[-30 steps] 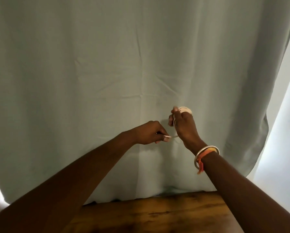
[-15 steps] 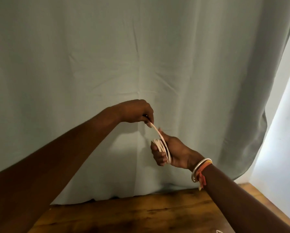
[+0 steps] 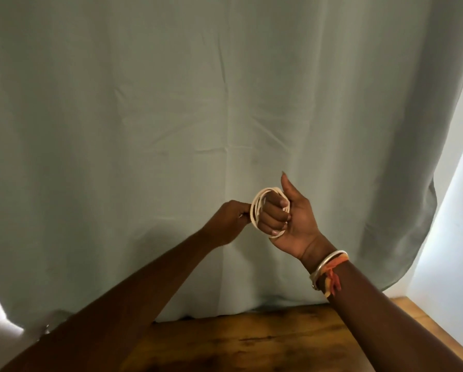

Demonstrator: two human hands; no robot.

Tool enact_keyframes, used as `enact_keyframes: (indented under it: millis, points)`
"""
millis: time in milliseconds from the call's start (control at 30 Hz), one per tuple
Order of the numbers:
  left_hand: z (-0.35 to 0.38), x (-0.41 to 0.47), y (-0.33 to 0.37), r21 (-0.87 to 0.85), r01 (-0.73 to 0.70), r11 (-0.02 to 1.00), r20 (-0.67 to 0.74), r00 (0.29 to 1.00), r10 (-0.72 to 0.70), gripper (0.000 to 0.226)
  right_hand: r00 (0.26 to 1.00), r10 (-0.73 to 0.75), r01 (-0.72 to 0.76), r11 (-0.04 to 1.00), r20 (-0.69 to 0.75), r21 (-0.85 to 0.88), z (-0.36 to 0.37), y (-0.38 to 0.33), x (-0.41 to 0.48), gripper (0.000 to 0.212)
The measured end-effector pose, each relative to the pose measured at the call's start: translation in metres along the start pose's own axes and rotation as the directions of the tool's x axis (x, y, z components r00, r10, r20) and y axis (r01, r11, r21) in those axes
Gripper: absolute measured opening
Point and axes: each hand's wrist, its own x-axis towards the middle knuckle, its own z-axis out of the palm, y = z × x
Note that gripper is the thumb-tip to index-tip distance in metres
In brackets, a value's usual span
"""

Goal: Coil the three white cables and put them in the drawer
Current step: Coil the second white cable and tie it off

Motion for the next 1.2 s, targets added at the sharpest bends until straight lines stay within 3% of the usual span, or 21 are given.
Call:
enact_keyframes:
  millis: [100, 167, 233, 300, 400, 533, 600, 733, 833, 967, 1067, 1200]
  points:
    - [0.012, -0.007, 0.008, -0.220, 0.138, 0.966, 0.059, 0.990, -0.128, 0.024, 0.998, -0.050, 0.050, 0.999, -0.041, 0.005, -0.004, -0.005, -0.004, 0.068]
    - [0.015, -0.011, 0.019, -0.458, 0.275, 0.845, 0.165, 0.961, -0.223, 0.023, 0.994, -0.082, 0.084, 0.996, -0.070, 0.018, -0.009, -0.009, -0.007, 0.067]
    - [0.014, -0.013, 0.025, -0.572, 0.333, 0.749, 0.222, 0.943, -0.249, 0.030, 0.990, -0.113, 0.116, 0.993, -0.081, 0.027, -0.012, -0.012, -0.009, 0.067]
    - [0.012, -0.012, 0.026, -0.559, 0.345, 0.754, 0.239, 0.938, -0.251, 0.034, 0.976, -0.165, 0.170, 0.985, -0.140, 0.024, -0.012, -0.013, -0.010, 0.066]
    - [0.015, -0.012, 0.023, -0.395, 0.265, 0.880, 0.226, 0.956, -0.187, 0.023, 0.930, -0.256, 0.270, 0.963, -0.263, 0.017, -0.012, -0.013, -0.010, 0.061]
    - [0.018, -0.014, 0.018, -0.382, 0.246, 0.891, 0.073, 0.969, -0.237, 0.017, 0.903, -0.280, 0.301, 0.954, -0.327, 0.013, -0.012, -0.007, -0.008, 0.055]
    - [0.014, -0.014, 0.022, -0.486, 0.295, 0.823, 0.052, 0.950, -0.309, 0.018, 0.905, -0.273, 0.293, 0.956, -0.326, 0.013, -0.012, -0.005, -0.008, 0.054]
    - [0.004, -0.015, 0.034, -0.713, 0.507, 0.484, 0.266, 0.835, -0.481, 0.046, 0.960, -0.204, 0.217, 0.975, -0.192, 0.049, -0.017, -0.005, -0.011, 0.048]
    - [0.000, -0.014, 0.032, -0.599, 0.551, 0.581, 0.336, 0.832, -0.442, 0.060, 0.990, -0.128, 0.132, 0.989, -0.055, 0.070, -0.018, 0.002, -0.010, 0.042]
    - [0.000, -0.014, 0.030, -0.600, 0.439, 0.669, 0.308, 0.898, -0.313, 0.035, 0.996, -0.091, 0.091, 0.995, 0.012, 0.032, -0.019, 0.007, -0.011, 0.039]
    - [0.003, -0.014, 0.030, -0.559, 0.382, 0.736, 0.258, 0.924, -0.283, 0.029, 0.994, -0.104, 0.103, 0.994, -0.041, -0.028, -0.019, 0.007, -0.013, 0.037]
    - [0.010, -0.011, 0.027, -0.310, 0.263, 0.914, 0.088, 0.965, -0.247, 0.031, 0.965, -0.140, 0.100, 0.978, -0.222, -0.182, -0.012, 0.007, -0.009, 0.043]
